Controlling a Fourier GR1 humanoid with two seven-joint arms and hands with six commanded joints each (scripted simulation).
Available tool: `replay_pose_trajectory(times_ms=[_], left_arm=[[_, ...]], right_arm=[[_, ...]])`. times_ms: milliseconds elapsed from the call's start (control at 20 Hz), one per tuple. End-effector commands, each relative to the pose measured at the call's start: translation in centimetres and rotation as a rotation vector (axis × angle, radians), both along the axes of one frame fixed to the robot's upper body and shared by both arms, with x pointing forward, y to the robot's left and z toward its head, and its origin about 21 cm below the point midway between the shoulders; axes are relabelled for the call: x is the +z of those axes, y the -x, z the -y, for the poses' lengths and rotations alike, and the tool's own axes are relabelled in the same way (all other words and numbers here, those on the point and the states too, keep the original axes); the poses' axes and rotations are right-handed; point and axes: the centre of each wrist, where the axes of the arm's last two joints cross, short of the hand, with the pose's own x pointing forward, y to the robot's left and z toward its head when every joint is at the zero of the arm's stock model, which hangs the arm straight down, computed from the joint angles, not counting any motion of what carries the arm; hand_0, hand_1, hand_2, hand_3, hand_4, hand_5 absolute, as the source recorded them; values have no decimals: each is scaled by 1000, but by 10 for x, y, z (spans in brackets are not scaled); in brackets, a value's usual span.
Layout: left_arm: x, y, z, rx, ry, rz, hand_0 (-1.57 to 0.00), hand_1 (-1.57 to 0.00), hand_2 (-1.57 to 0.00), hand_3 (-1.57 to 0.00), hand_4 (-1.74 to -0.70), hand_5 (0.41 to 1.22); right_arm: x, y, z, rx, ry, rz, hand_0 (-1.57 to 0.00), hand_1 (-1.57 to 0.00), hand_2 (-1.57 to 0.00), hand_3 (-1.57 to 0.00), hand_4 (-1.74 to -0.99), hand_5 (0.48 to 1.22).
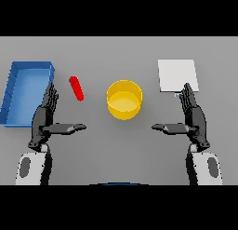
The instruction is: Pick up the red beaker and tilt it to pour out 1 green nut into yellow bowl. Pick up the yellow bowl and place it on the metallic measuring scale.
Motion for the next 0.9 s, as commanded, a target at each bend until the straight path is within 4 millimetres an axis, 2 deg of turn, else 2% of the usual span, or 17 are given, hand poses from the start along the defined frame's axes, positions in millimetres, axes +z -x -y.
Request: replay_pose_trajectory(times_ms=[0, 250, 300, 350, 500, 700, 850], left_arm=[[0, 0, 0, 1, 0, 0, 1, 1, 1, 1, -1141, 660], [0, -1, -3, 2, -1, -5, 1, 1, 1, 1, -1141, 660], [7, 11, -7, -30, -79, 53, 1, 1, 1, 1, -1141, 660], [10, 23, -5, -64, -127, 77, 1, 1, 1, 1, -1143, 660], [21, 33, -5, -90, -189, 58, 1, 1, 1, 1, -1138, 660], [22, 32, 1, -106, -204, 0, 1, 1, 1, 1, -1137, 650], [14, 13, 6, -114, -207, -43, 1, 1, 1, 1, -1137, 647]], right_arm=[[0, 0, -1, 0, -1, 0, 1, 1, 1, 1, -1071, 578], [2, -4, -13, 6, -5, 3, 1, 1, 1, 1, -1071, 578], [7, 3, -8, 9, 154, 88, 1, 1, 1, 1, -1071, 578], [8, 9, -14, 27, 240, 132, 1, 1, 1, 1, -1072, 577], [10, 21, -16, 33, 341, 153, 1, 1, 1, 1, -1071, 581], [18, 15, -19, 58, 311, 159, 1, 1, 1, 1, -1131, 607], [16, 16, -18, 77, 280, 150, 1, 1, 1, 1, -1180, 627]])
